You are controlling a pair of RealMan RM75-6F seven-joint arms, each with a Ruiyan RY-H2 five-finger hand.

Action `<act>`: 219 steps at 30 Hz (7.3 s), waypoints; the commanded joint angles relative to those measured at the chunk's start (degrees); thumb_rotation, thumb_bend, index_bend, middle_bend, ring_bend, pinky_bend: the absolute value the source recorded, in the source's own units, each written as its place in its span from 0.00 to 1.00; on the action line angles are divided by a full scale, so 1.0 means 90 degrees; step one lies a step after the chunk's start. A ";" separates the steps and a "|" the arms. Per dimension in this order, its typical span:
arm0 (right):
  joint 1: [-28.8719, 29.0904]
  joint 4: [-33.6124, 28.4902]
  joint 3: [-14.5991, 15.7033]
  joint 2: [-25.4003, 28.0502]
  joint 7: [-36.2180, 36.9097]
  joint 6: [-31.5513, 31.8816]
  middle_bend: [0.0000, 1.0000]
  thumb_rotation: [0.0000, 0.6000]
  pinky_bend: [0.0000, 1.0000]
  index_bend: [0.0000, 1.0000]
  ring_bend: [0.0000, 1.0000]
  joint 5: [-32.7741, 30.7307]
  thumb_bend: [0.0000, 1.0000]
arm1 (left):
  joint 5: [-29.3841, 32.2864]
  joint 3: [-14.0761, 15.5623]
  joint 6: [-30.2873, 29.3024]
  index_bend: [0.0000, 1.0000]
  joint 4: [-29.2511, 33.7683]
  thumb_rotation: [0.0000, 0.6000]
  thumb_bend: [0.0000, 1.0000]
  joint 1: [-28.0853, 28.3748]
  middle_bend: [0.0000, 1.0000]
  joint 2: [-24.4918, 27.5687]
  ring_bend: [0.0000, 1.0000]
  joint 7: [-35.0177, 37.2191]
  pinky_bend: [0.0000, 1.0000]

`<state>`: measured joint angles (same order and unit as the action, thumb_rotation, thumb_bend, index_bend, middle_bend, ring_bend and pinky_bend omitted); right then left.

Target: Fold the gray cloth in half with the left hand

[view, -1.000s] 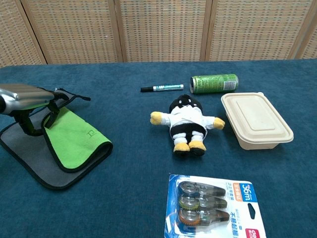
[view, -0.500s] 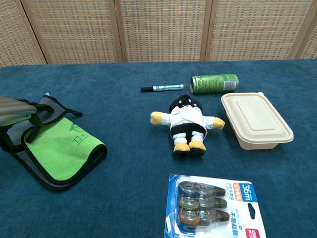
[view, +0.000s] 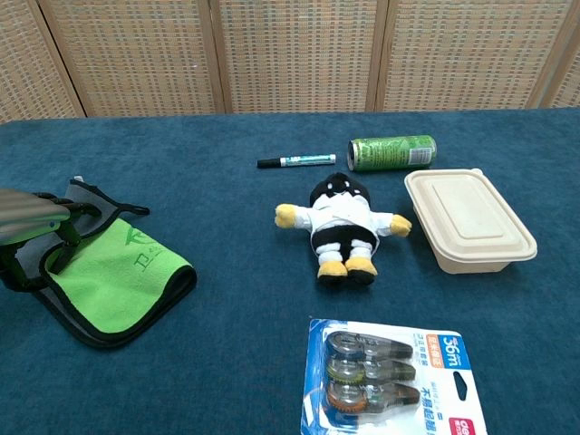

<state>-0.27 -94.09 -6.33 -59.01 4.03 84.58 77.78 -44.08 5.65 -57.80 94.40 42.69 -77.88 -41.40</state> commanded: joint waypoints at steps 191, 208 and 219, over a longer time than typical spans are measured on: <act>0.0096 -0.0294 0.0159 -0.0141 -0.0651 -0.0070 0.00 1.00 0.00 0.00 0.00 0.0092 0.00 | -0.2197 -0.0894 0.2107 0.00 -0.2909 1.00 0.36 -0.0884 0.00 0.1512 0.00 0.5048 0.00; 0.0051 -0.0366 0.0236 -0.0029 -0.0355 0.0004 0.00 1.00 0.00 0.00 0.00 0.0340 0.00 | -0.3219 -0.0880 -0.1259 0.00 -0.0460 1.00 0.29 -0.2622 0.00 0.2647 0.00 0.5084 0.00; -0.0008 -0.0156 0.0206 -0.0091 -0.0045 0.0278 0.00 1.00 0.00 0.00 0.00 0.0570 0.00 | -0.3468 -0.0716 -0.3081 0.00 0.0751 1.00 0.29 -0.3582 0.00 0.1865 0.00 0.3613 0.00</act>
<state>-0.29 -95.56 -4.44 -59.78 3.57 87.02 82.86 -74.08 -1.50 -83.59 99.44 12.26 -59.20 -6.63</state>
